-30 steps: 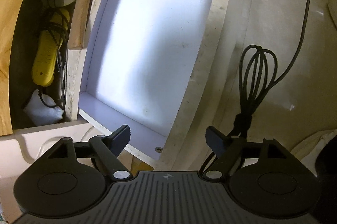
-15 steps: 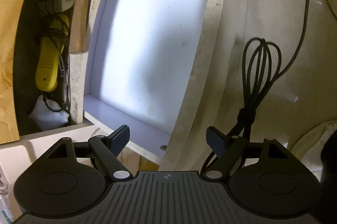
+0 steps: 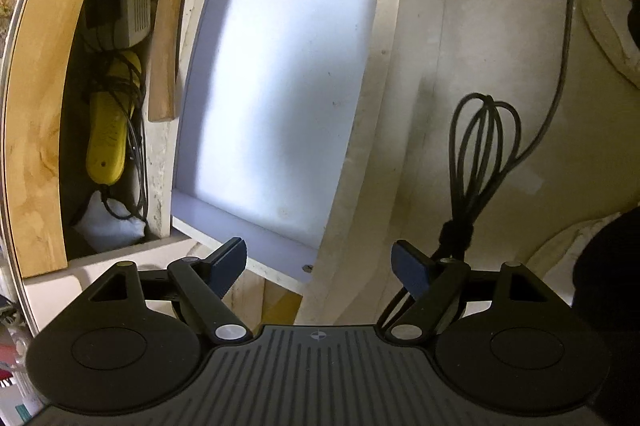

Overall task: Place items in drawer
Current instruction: 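Open both grippers to release the drawer front edge, then back both grippers away from the open white drawer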

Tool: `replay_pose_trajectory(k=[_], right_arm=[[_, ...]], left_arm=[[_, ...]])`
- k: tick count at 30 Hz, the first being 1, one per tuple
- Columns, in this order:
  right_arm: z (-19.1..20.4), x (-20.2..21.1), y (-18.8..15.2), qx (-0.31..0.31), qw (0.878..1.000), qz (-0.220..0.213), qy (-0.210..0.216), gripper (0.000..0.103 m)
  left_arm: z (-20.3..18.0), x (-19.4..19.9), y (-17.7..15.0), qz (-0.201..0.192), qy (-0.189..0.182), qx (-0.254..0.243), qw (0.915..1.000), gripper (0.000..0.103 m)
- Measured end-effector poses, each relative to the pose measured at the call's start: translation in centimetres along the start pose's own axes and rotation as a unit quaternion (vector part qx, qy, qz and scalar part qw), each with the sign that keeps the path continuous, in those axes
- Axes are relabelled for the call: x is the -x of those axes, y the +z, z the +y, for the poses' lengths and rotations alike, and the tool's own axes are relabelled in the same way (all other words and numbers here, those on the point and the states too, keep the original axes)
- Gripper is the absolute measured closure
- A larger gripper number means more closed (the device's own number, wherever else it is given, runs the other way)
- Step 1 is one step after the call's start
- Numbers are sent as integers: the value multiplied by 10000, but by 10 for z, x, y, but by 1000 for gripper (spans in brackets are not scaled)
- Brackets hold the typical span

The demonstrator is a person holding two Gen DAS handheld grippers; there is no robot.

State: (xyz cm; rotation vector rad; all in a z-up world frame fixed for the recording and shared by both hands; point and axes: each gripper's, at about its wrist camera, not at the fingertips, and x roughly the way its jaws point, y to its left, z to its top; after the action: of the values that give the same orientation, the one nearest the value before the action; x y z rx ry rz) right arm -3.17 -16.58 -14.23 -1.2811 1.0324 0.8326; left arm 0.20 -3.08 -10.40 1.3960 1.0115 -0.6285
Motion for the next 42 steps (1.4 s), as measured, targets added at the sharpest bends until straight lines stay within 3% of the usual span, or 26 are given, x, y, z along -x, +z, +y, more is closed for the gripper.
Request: replay_pose_trajectory(k=[6, 13, 18, 23, 26, 30, 32, 34, 37, 38, 40, 42], right_arm=[[-2, 5, 0, -176, 9998, -4, -1, 0], [-27, 27, 0, -787, 9968, -159, 49, 0], [-41, 36, 1, -1260, 9918, -207, 63, 0], [-46, 36, 4, -1941, 9809, -86, 105, 0], [-52, 37, 7, -2469, 9689, -99, 78, 0], [-66, 38, 5, -3376, 9412, -97, 103, 0], [-71, 39, 3, -3776, 9259, -84, 78, 0], [-76, 39, 0, -4162, 9092, -79, 98, 0], [-80, 40, -5, -4751, 8796, -103, 211, 0], [-80, 40, -6, -4947, 8687, -98, 220, 0], [-80, 40, -10, -5325, 8460, -99, 257, 0], [-78, 41, -13, -5697, 8212, -181, 270, 0]], left_arm=[[3, 2, 2, 89, -127, 218, 9996, 23], [15, 6, 4, 94, -398, 1049, 9936, 23], [25, 7, 4, 172, -322, 1783, 9833, 23], [38, 9, 5, 174, -281, 2682, 9628, 23], [44, 9, 4, 184, -354, 3245, 9450, 23], [49, 10, 3, 218, -524, 3974, 9159, 23], [51, 9, 1, 281, -571, 4365, 8975, 23], [54, 6, -4, 379, -625, 4827, 8727, 23], [57, 1, -16, 474, -929, 5590, 8226, 23], [58, 0, -18, 466, -1012, 5762, 8097, 23], [57, 0, -23, 406, -1131, 6054, 7868, 23], [57, 2, -25, 267, -1199, 6229, 7726, 23]])
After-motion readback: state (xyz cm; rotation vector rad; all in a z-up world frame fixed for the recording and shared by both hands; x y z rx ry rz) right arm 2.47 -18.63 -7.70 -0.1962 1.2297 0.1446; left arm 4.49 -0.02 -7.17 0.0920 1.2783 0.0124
